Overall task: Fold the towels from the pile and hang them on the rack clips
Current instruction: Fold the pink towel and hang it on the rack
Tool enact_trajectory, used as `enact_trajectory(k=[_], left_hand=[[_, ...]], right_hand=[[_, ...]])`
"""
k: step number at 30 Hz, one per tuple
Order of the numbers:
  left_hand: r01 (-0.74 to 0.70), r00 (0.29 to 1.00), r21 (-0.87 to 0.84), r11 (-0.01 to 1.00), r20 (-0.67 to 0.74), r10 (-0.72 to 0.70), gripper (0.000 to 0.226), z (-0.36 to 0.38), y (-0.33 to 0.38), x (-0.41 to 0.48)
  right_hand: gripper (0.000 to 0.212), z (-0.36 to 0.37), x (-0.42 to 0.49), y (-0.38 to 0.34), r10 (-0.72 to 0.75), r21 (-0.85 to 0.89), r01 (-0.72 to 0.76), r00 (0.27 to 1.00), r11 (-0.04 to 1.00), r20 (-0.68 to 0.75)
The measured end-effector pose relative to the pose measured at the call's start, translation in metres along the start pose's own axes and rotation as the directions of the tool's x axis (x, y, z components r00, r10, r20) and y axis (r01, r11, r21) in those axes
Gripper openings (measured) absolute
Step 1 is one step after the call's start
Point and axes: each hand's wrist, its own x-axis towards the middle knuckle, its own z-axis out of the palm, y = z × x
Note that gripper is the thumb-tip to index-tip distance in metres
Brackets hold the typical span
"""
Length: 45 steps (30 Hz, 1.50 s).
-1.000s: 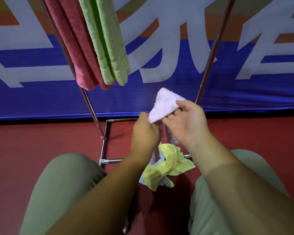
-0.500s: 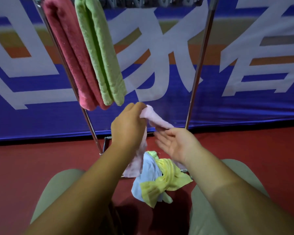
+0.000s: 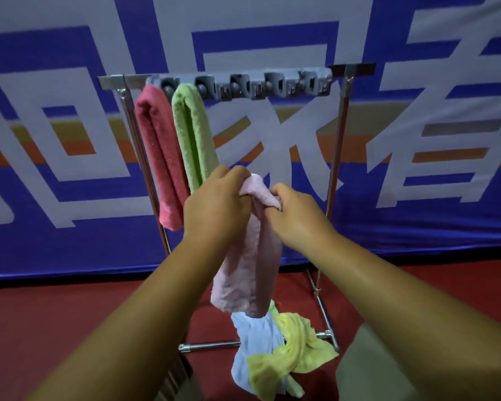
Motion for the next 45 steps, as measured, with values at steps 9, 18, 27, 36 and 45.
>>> enact_trajectory(k=[9, 18, 27, 36, 45], left_hand=[[-0.047, 0.995, 0.129, 0.991, -0.079, 0.058, 0.014, -0.025, -0.009, 0.047], [-0.009, 0.999, 0.263, 0.965, 0.037, 0.000, 0.018, -0.029, 0.004, 0.089], [0.098, 0.995, 0.141, 0.985, -0.004, -0.099, 0.016, -0.037, -0.002, 0.155], [0.105, 0.994, 0.240, 0.965, -0.037, -0.099, 0.013, -0.051, -0.002, 0.222], [0.155, 0.941, 0.388, 0.909, 0.221, -0.255, 0.035, -0.039, -0.013, 0.267]], right_hand=[[0.023, -0.039, 0.049, -0.053, -0.136, -0.222, 0.116, 0.988, 0.968, -0.078], [0.023, -0.062, 0.086, -0.085, -0.267, -0.333, 0.232, 0.962, 0.914, -0.064], [0.007, -0.083, 0.135, -0.108, -0.364, -0.489, 0.293, 0.930, 0.822, -0.055], [0.016, -0.094, 0.190, -0.124, -0.335, -0.388, 0.254, 0.929, 0.886, -0.156], [0.012, -0.079, 0.226, -0.128, -0.298, -0.454, 0.217, 0.947, 0.864, -0.115]])
